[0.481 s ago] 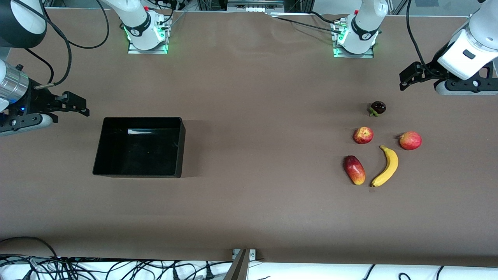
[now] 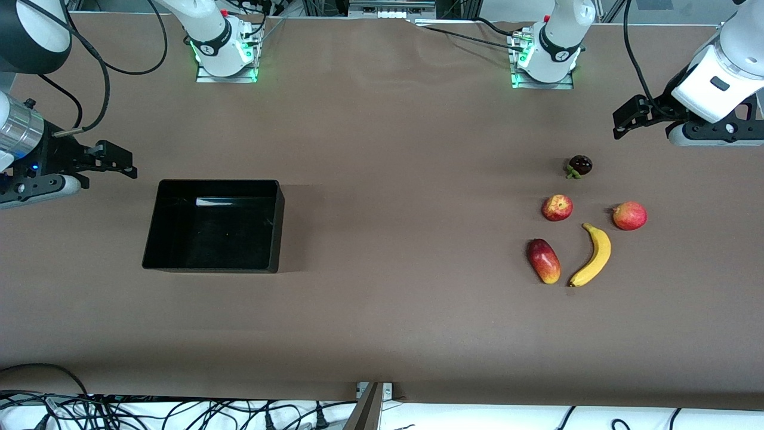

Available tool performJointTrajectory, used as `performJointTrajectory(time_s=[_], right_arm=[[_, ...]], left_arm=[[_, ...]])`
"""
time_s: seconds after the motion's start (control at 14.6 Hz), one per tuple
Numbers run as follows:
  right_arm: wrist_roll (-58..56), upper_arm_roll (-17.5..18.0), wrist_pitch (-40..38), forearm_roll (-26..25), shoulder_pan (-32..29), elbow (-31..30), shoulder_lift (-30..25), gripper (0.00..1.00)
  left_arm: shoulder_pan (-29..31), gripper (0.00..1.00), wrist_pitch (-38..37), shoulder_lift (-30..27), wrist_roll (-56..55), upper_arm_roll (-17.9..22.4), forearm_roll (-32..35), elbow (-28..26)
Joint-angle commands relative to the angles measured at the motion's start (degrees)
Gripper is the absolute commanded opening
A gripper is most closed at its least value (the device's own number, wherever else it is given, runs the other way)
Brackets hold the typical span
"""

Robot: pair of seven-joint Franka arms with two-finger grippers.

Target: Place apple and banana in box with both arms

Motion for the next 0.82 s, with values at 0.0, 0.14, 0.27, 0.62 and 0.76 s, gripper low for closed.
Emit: performJointTrajectory(time_s=[0.0,0.14,0.27,0.62,0.76], right_arm=[[0.04,-0.17,-1.4,-0.85,-0.01,1.26,0.36,1.0],[0.48,-0.43,-1.92,-1.11,-0.01,-0.32,0.45,1.0],[0.48,-0.52,2.0,-1.2,-0.54,-4.35,0.54,1.0],[0.13,-3.06,16.94,-1.12,-0.89,-14.81,5.45,1.0],[-0.4,-3.51,24.32,-0.77,-2.12,-18.5,8.61,1.0]], left_arm=[[0.15,1.0,-1.33,1.13,0.67,-0.04,-0.11,2.19],[0.24,1.0,-1.42,1.04,0.67,-0.04,-0.11,2.19],[0.15,1.0,-3.0,0.95,0.5,-0.04,-0.11,2.19],[0.07,1.0,-2.65,1.57,0.5,-0.04,-0.02,3.06],[0.07,1.0,-2.56,1.65,0.41,-0.04,-0.11,3.07]])
